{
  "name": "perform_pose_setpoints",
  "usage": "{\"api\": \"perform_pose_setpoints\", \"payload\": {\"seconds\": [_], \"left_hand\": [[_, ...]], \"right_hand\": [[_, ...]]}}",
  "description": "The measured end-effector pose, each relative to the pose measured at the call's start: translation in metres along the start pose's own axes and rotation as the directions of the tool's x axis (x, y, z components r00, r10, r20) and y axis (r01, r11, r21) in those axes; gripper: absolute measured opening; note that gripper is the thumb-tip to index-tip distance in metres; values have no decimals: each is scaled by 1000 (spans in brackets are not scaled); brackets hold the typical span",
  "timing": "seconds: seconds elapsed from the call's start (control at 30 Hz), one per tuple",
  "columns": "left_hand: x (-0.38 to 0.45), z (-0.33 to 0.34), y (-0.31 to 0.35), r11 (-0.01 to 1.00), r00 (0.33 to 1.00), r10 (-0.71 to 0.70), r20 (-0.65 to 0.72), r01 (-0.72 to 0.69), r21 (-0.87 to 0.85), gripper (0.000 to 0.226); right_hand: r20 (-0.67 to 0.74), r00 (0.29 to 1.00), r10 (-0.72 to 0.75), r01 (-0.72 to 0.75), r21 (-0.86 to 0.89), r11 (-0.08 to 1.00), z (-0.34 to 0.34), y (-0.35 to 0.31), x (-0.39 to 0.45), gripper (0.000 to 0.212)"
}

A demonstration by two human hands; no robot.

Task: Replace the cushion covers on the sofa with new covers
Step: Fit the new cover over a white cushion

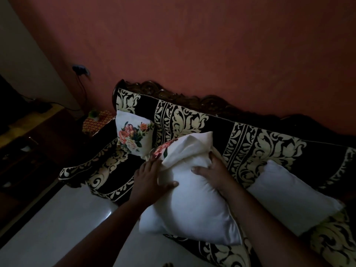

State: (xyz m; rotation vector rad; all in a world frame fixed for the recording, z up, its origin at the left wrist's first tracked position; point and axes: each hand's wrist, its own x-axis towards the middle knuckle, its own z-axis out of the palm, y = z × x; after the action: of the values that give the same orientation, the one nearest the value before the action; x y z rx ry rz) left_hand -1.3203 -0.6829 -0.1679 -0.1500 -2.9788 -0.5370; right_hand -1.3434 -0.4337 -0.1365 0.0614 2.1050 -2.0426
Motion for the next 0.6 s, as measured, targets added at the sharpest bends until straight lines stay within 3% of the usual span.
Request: {"api": "perform_pose_setpoints", "payload": {"seconds": [0.13, 0.27, 0.33, 0.37, 0.43, 0.5, 0.6], "left_hand": [[14, -10, -1, 996, 989, 65, -131, -57, 63, 94], [22, -5, -27, 978, 977, -168, -128, 150, -142, 91], [23, 4, -43, 827, 930, -364, 53, 349, -441, 97], [21, 3, -45, 635, 887, -410, 214, 446, -630, 101], [10, -8, -33, 248, 753, -280, 595, 655, -713, 83], [2, -23, -21, 174, 675, -123, 727, 736, -654, 52], [1, -29, -14, 216, 747, -89, 659, 660, -719, 47]], "right_hand": [[46, 999, 28, -33, 125, 992, -15, -1, 2, 52], [16, 1000, 23, -26, 231, 973, -33, 2, 7, 61], [1, 999, 34, -33, 276, 961, -41, 6, 6, 67], [-12, 999, 47, -41, 291, 956, -44, 8, 6, 66], [-39, 996, 77, -61, 315, 947, -52, 14, 5, 59], [-104, 988, 115, -79, 297, 952, -58, 16, 5, 47], [-235, 959, 156, -151, 36, 988, -67, 17, 8, 35]]}}
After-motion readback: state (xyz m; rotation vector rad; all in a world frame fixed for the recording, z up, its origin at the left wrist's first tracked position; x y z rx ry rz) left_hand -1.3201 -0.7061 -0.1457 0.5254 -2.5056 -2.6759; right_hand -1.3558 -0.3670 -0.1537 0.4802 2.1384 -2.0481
